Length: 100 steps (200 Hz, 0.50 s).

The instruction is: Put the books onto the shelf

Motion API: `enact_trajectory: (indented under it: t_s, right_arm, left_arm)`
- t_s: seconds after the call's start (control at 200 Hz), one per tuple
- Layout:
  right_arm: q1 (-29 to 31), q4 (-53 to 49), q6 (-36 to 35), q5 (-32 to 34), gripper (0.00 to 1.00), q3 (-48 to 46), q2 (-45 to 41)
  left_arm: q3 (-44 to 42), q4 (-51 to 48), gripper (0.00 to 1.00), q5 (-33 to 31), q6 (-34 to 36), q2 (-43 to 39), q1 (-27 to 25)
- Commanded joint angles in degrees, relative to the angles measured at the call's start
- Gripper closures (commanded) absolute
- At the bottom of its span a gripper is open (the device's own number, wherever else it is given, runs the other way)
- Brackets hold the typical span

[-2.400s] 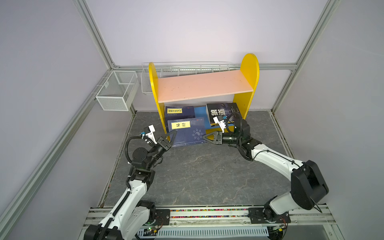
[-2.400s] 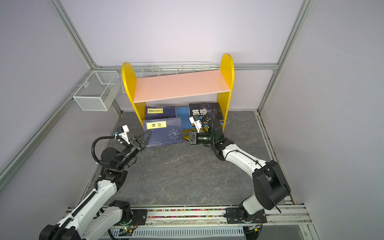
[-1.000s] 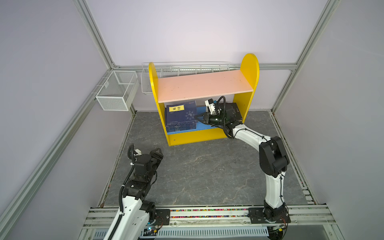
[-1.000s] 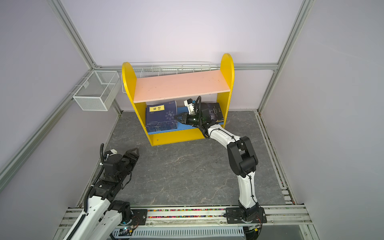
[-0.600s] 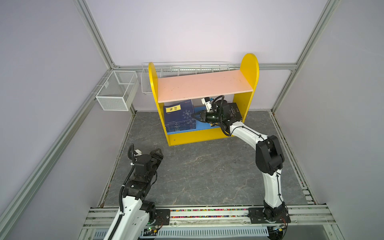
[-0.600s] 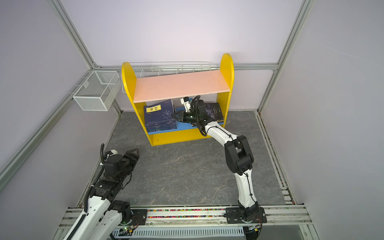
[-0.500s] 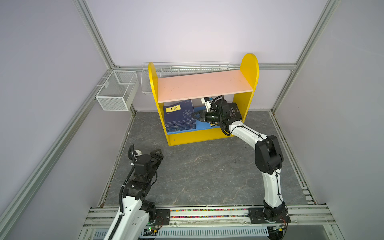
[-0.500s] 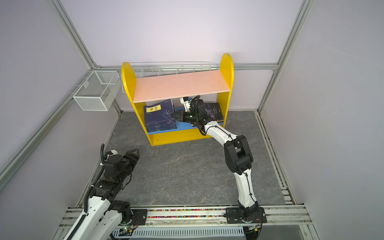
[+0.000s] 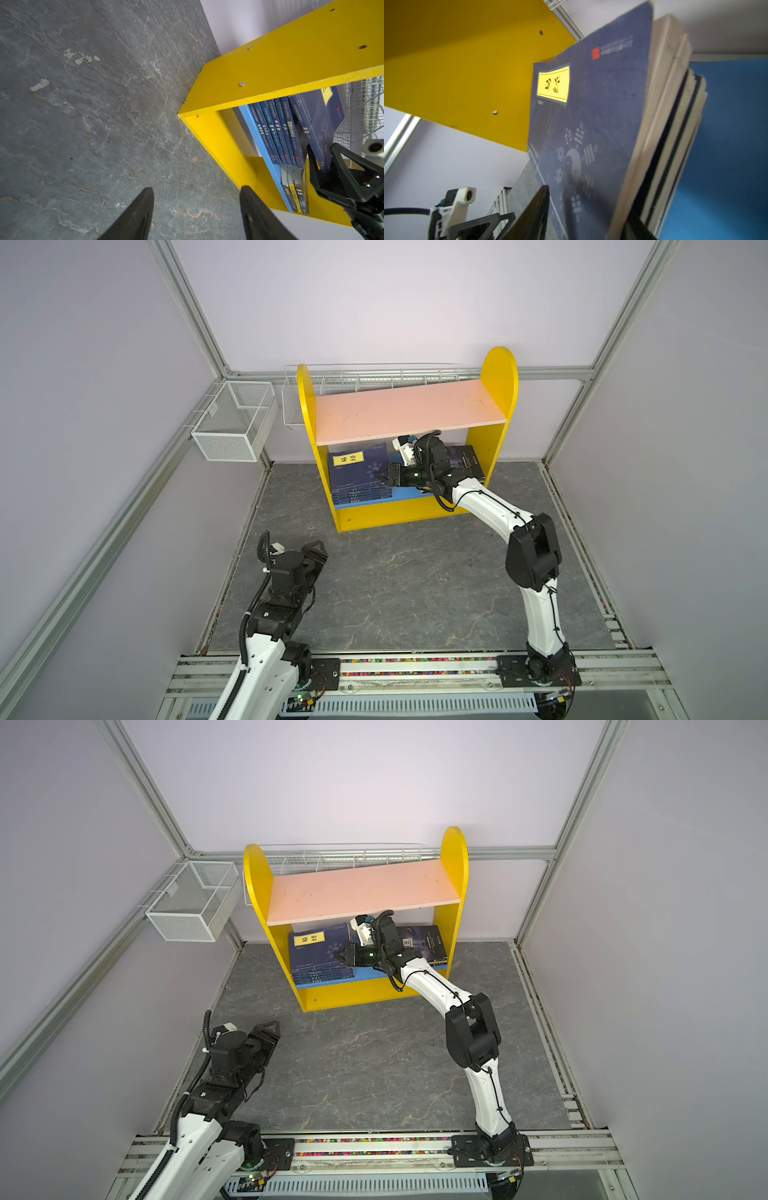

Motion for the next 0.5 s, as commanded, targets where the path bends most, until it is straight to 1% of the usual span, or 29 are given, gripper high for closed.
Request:
enact_trajectory:
  t_s: [0.0, 0.16, 0.245, 0.31, 0.385, 0.43, 0.495]
  right_arm:
    - [0.6, -4.4, -6.2, 5.9, 0.47, 3.7, -0.6]
    - [1.1, -6.6, -8.5, 8.7, 0.46, 6.1, 0.2]
    - [1.6, -7.3, -8.6, 9.5, 0.49, 7.3, 1.1]
    - [1.9, -6.8, -8.2, 10.0, 0.57, 7.4, 1.6]
    - [2.1, -6.0, -6.9, 10.6, 0.72, 7.4, 2.0]
    - [2.1, -5.3, -6.1, 10.8, 0.77, 7.4, 2.2]
    - [2.1, -4.5, -5.1, 10.9, 0.80, 7.1, 2.3]
  left_arm:
    - [-0.2, 0.6, 0.34, 0.3, -0.9, -0.1, 0.2]
    - [-0.4, 1.0, 0.34, 0.7, -1.0, 0.1, 0.2]
    - [-0.4, 1.0, 0.34, 0.8, -1.0, 0.1, 0.3]
    - [-0.3, 1.1, 0.34, 0.8, -1.1, 0.0, 0.2]
    - [-0.4, 1.6, 0.34, 1.1, -1.0, 0.1, 0.2]
    - [-0.5, 2.3, 0.34, 1.6, -0.8, 0.1, 0.2]
    - [-0.4, 3.7, 0.34, 2.5, -0.6, 0.4, 0.2]
